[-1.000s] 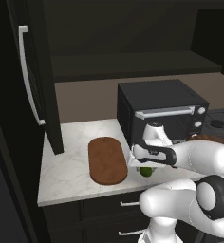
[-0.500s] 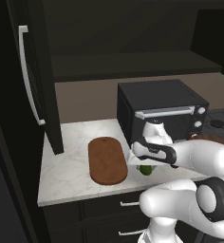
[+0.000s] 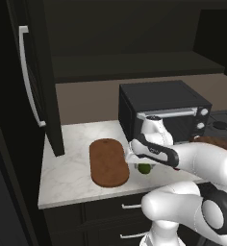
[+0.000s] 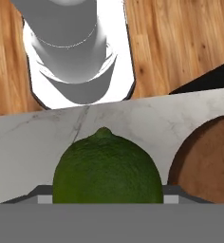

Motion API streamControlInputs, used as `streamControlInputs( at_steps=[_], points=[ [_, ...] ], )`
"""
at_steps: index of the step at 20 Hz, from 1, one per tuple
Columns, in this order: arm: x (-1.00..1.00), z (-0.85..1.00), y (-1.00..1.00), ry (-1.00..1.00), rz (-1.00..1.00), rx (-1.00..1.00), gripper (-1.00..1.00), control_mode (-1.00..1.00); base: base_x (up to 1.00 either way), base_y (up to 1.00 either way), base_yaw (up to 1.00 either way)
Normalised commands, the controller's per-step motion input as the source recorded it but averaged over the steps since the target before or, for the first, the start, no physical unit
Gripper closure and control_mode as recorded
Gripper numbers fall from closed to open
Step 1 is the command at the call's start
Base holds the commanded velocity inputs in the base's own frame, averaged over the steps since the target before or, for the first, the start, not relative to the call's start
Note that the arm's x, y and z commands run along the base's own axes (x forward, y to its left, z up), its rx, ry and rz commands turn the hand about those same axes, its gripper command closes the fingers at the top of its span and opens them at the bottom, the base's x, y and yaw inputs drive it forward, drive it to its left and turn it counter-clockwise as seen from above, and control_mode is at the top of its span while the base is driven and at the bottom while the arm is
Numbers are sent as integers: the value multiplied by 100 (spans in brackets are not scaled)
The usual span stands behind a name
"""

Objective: Open the cabinet. Place the bowl and condiment on the counter. Then place the lime and garlic on the cutting board.

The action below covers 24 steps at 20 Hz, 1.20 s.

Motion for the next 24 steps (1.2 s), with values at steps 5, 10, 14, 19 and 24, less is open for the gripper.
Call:
streamControlInputs(
  at_steps=[5,10,14,19,24],
  points=[
    [0,12,29,0,0,0,100,-100,0,0,0],
    [0,0,31,0,0,0,100,-100,0,0,0],
    [0,0,30,0,0,0,100,-100,0,0,0],
    [1,1,26,0,0,0,100,-100,0,0,0],
    [15,4,20,0,0,0,100,-100,0,0,0]
  ],
)
